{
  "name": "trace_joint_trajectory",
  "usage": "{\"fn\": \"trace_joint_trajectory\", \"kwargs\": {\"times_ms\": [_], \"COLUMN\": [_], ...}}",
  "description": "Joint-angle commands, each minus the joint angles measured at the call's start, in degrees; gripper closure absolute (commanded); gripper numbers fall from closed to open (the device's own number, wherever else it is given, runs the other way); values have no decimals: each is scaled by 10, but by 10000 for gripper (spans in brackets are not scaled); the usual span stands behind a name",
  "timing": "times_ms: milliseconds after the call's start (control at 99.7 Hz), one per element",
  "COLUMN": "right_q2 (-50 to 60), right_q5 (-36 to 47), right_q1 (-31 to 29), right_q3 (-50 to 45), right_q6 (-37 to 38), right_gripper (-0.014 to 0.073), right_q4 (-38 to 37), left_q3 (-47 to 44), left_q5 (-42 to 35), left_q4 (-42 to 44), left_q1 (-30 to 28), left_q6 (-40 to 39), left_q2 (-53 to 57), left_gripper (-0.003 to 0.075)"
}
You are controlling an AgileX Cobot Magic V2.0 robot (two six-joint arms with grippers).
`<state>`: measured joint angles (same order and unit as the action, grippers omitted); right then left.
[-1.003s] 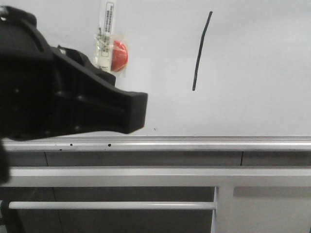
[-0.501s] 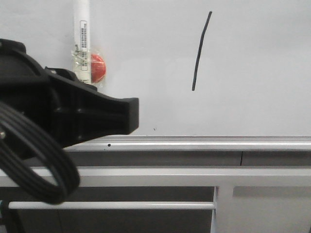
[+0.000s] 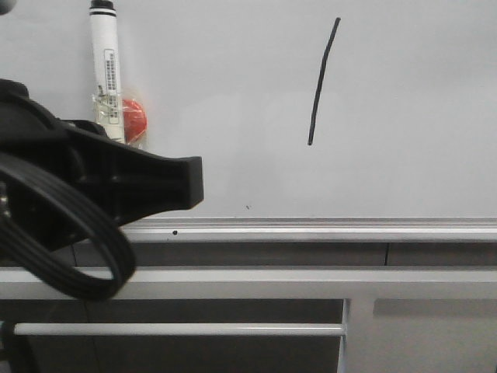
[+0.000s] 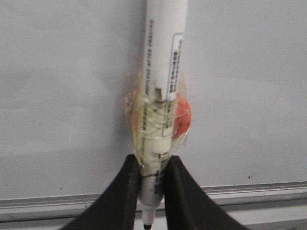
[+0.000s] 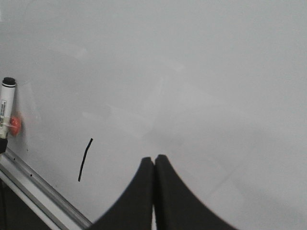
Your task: Write number 1 on whiteboard
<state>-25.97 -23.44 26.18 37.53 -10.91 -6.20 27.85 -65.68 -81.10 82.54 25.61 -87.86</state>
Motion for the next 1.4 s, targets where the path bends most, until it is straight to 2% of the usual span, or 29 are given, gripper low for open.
{"fn": "trace_joint_trajectory", "kwargs": {"times_ms": [0,140,411,712,943,1394], "right_q2": [-4,-4,-4,-4,-4,-4], "right_q5": [50,50,50,50,50,50], "right_q1": [-4,-4,-4,-4,-4,-4], "right_q3": [15,15,15,15,15,15], "right_q6": [1,1,1,1,1,1], "right_gripper": [656,655,656,656,656,656], "right_q4": [-5,-4,-4,-4,-4,-4], "left_q3": [12,12,13,13,13,13], "left_q5": [-82,-85,-65,-58,-54,97], "left_q4": [42,52,62,63,28,31], "left_q1": [-8,-8,-52,-52,-23,-64], "left_q6": [-8,-8,-25,-25,-25,-23], "left_q2": [5,3,0,0,21,62], "left_gripper": [741,741,741,741,741,741]}}
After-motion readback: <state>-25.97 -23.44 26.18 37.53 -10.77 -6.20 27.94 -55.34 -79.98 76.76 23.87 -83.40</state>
